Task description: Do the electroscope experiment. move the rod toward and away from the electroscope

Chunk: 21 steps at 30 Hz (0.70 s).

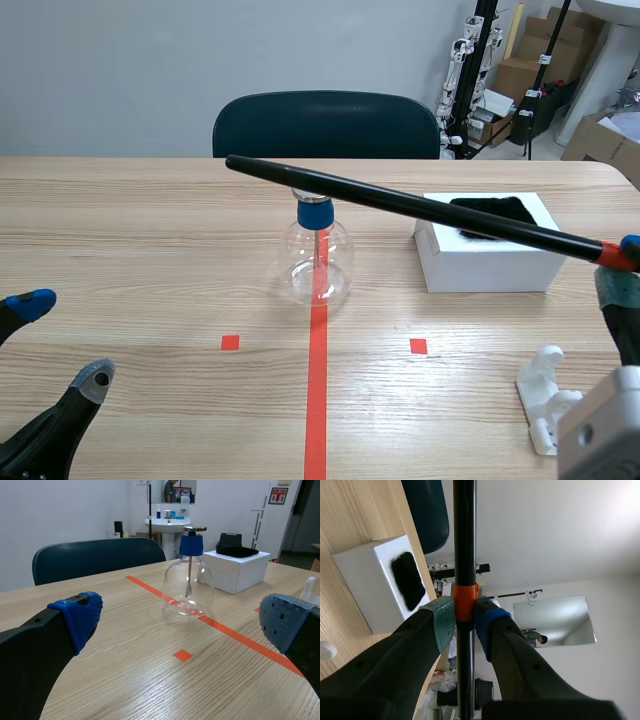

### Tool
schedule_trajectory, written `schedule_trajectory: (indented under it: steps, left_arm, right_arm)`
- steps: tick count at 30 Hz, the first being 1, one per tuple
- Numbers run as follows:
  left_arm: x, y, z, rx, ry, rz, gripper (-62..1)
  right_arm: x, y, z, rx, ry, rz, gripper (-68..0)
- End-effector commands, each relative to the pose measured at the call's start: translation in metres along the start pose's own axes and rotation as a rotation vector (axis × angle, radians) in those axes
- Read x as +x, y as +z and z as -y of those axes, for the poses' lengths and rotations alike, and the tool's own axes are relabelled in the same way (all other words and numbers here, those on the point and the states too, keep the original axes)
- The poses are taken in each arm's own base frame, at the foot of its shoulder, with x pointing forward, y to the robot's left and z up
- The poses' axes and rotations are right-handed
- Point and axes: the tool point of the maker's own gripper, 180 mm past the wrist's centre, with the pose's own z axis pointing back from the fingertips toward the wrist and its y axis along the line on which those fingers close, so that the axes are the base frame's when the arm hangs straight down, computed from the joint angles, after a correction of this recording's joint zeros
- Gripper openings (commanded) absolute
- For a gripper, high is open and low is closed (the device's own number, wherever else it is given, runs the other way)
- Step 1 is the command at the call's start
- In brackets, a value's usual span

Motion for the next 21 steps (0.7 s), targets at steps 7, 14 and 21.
schedule_trajectory:
  steps: [7,14,21]
  left_arm:
    - [0.0067,-0.0033,-0.0025,0.001,-0.012,0.031,1.4]
    - [0.0067,-0.0033,-0.0025,0.001,-0.012,0.031,1.4]
    - [0.0067,-0.0033,-0.0025,0.001,-0.012,0.031,1.4]
  right_arm:
    - [0.0018,-0.0009,0.0069,-0.022,0.01,0.014,-60.7]
    - [0.0011,-0.0009,0.0073,-0.025,0.002,0.01,-60.7]
    - [0.0007,-0.0009,0.0076,-0.027,-0.004,0.008,-60.7]
